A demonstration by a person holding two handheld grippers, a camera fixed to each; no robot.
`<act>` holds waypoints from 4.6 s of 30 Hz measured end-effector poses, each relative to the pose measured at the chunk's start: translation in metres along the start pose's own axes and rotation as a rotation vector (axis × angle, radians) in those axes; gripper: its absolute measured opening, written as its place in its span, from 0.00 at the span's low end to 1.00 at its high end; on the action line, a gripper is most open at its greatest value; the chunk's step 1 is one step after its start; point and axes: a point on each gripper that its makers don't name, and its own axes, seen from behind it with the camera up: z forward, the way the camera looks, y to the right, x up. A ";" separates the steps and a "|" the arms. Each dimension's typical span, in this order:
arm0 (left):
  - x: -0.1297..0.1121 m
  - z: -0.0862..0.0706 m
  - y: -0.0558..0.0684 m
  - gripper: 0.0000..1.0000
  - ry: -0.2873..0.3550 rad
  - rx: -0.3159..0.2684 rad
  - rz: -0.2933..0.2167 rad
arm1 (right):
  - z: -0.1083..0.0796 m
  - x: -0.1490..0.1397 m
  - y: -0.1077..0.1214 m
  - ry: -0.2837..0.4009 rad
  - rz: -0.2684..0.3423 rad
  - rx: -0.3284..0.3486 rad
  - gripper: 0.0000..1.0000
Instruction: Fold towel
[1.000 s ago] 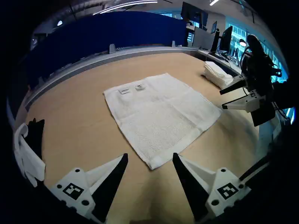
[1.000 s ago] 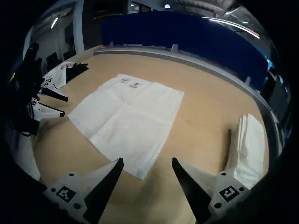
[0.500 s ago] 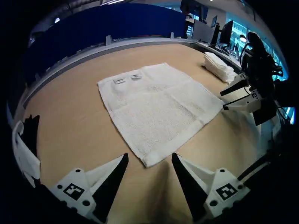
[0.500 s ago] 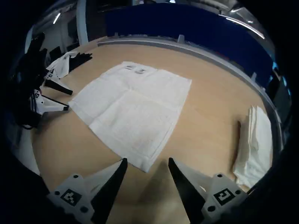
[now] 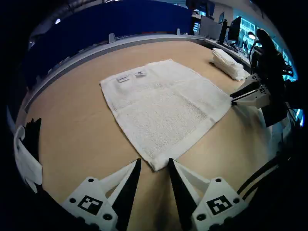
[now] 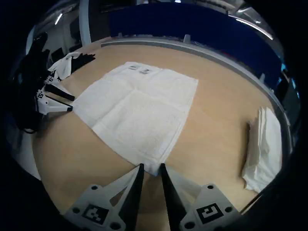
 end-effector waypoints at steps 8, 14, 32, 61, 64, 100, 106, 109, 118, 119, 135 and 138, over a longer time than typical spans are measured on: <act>0.000 0.002 -0.008 0.15 -0.005 0.022 0.003 | 0.001 0.001 -0.002 -0.001 0.020 0.008 0.21; 0.000 0.002 -0.002 0.09 0.000 0.005 0.026 | 0.001 0.001 -0.002 -0.006 0.016 0.006 0.16; 0.021 -0.017 -0.001 0.09 0.051 -0.003 -0.051 | -0.011 0.031 -0.001 0.041 0.016 0.011 0.14; 0.054 -0.100 0.008 0.09 0.105 -0.001 -0.171 | -0.091 0.086 -0.018 0.119 0.027 0.042 0.14; 0.056 -0.099 0.007 0.09 0.106 0.001 -0.173 | -0.090 0.087 -0.017 0.116 0.031 0.041 0.14; 0.096 0.002 -0.065 0.09 0.034 0.010 -0.163 | 0.023 0.127 0.053 0.005 0.090 0.051 0.14; 0.096 0.006 -0.069 0.09 0.026 0.009 -0.171 | 0.029 0.130 0.055 0.000 0.088 0.048 0.14; 0.093 0.010 -0.071 0.09 0.014 0.013 -0.170 | 0.033 0.132 0.056 -0.001 0.088 0.042 0.14; 0.089 0.020 -0.088 0.22 0.007 0.069 -0.157 | 0.042 0.133 0.064 -0.002 0.079 -0.005 0.25; 0.089 0.020 -0.090 0.26 0.006 0.078 -0.156 | 0.043 0.134 0.065 0.001 0.078 -0.013 0.32; 0.087 0.009 -0.098 0.85 0.015 0.101 -0.165 | 0.036 0.137 0.070 0.023 0.059 -0.042 0.99; 0.087 0.006 -0.095 0.89 0.017 0.098 -0.166 | 0.034 0.134 0.066 0.021 0.053 -0.037 0.99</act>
